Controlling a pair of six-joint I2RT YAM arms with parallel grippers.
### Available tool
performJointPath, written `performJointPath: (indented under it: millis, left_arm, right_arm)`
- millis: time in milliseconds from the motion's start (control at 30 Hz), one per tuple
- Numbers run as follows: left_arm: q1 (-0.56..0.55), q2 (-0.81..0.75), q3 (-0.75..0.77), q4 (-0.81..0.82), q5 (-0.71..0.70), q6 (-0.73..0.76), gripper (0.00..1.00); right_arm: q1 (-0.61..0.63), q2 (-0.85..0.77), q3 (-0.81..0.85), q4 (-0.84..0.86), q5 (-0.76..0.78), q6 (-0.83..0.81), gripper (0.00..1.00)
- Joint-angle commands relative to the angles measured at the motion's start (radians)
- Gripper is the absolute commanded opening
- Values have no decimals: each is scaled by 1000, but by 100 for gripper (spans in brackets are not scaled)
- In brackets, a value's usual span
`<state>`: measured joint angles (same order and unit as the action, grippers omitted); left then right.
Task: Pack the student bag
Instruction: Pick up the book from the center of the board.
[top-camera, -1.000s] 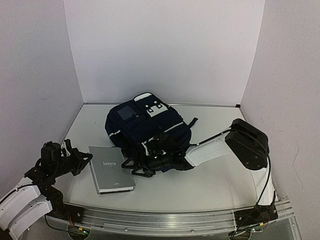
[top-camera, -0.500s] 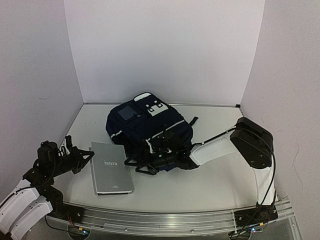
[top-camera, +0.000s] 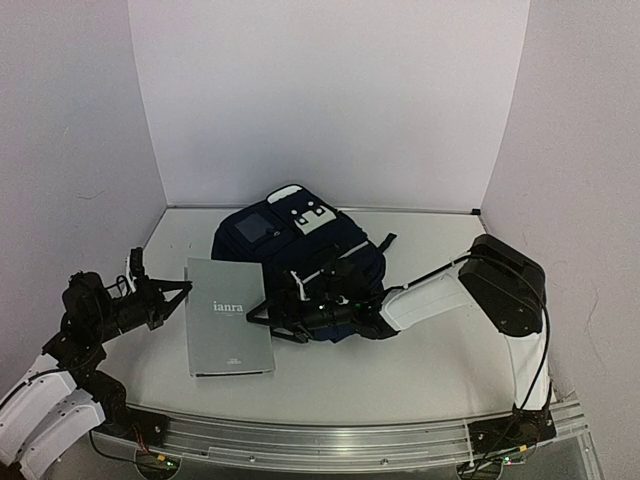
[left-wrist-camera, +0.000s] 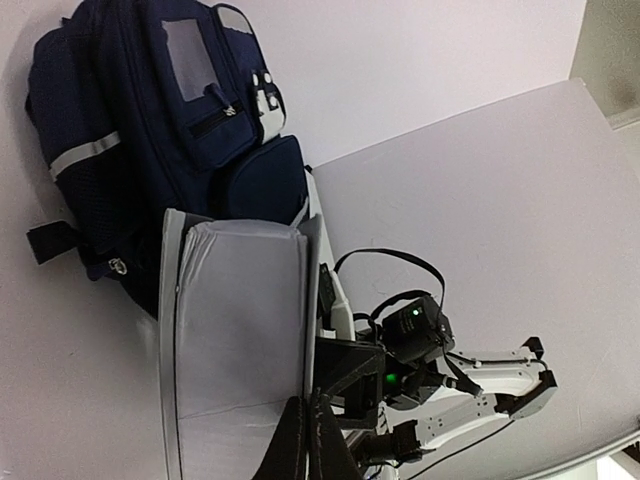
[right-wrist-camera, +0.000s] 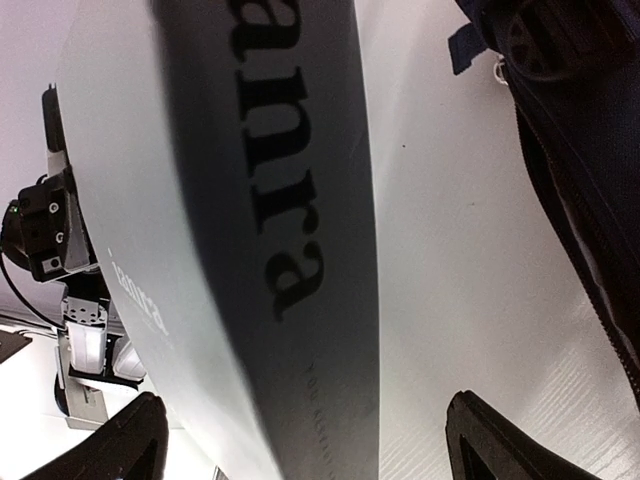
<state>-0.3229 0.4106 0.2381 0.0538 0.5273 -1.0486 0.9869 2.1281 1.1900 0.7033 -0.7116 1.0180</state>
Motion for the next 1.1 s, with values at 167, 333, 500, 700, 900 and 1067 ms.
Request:
performJointPath:
  millis: [167, 333, 500, 700, 900, 1067]
  left_arm:
    - [-4, 52, 34, 251, 104, -54, 0]
    - [-4, 53, 27, 263, 94, -59, 0]
    - [-4, 68, 43, 186, 87, -19, 2]
    - [-4, 140, 184, -128, 6, 190, 57]
    - [-14, 327, 337, -247, -30, 404, 63]
    - [-161, 505, 472, -215, -150, 547, 62]
  right_arm:
    - [-4, -13, 9, 400, -96, 135, 64]
    - [-4, -55, -20, 444, -81, 137, 45]
    - [-4, -117, -48, 450, -60, 128, 37]
    - [-35, -240, -115, 350, 33, 42, 33]
    - [-146, -425, -139, -53, 216, -159, 33]
    - [-286, -579, -156, -249, 300, -265, 33]
